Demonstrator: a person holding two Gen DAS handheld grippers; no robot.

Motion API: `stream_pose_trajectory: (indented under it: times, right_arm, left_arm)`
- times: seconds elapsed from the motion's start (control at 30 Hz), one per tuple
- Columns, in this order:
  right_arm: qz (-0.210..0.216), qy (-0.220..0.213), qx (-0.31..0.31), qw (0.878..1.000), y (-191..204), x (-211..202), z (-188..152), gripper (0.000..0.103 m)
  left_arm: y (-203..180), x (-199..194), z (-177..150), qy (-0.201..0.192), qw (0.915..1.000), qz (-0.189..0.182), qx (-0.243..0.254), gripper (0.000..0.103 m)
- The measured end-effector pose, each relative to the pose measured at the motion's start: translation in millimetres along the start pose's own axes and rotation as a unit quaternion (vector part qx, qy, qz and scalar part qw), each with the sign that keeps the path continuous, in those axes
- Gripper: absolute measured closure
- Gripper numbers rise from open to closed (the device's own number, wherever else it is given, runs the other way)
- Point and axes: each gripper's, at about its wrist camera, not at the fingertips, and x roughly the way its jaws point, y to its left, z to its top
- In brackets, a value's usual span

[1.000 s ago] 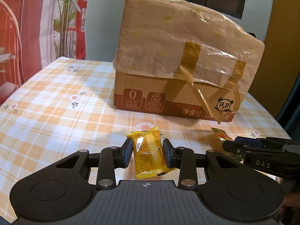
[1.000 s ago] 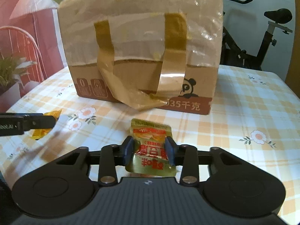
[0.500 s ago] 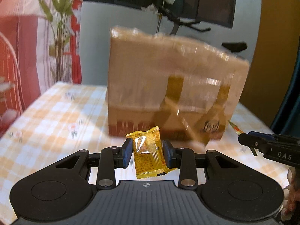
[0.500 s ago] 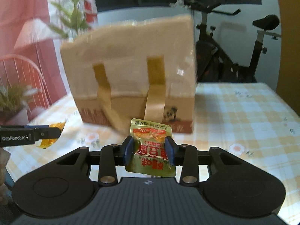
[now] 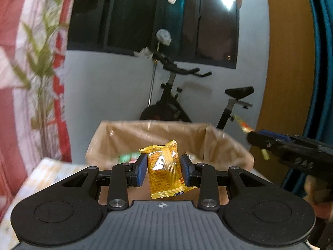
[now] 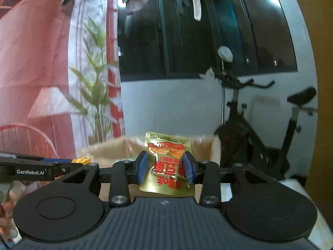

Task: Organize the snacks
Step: 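Carry the yellow candy and gold packet into the paper bag and open both grippers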

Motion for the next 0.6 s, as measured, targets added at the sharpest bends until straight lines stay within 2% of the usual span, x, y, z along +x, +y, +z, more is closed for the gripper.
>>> stream_pose_trajectory:
  times: [0.13,0.3,0.43,0.6]
  right_arm:
    - [-0.005,0.005,-0.024,1.000,-4.0,39.9,8.7,0.064]
    - [-0.009,0.035,-0.013,0.999,-15.8,80.0,5.2,0.064]
    - [-0.011,0.057,-0.006,0.998,-24.6,103.5,-2.9,0.064]
    - [-0.010,0.081,0.010,0.997,-35.0,116.5,-13.4,0.062]
  left_arm:
    - [0.8,33.8,19.8,-0.006,0.9999,-0.007,0.012,0.067]
    - [5.3,78.2,32.1,0.013,0.9998,-0.015,0.006,0.067]
    - [6.9,105.6,30.2,0.035,0.9993,-0.015,0.000,0.066]
    - [9.6,120.9,24.4,0.052,0.9985,-0.015,0.001,0.066]
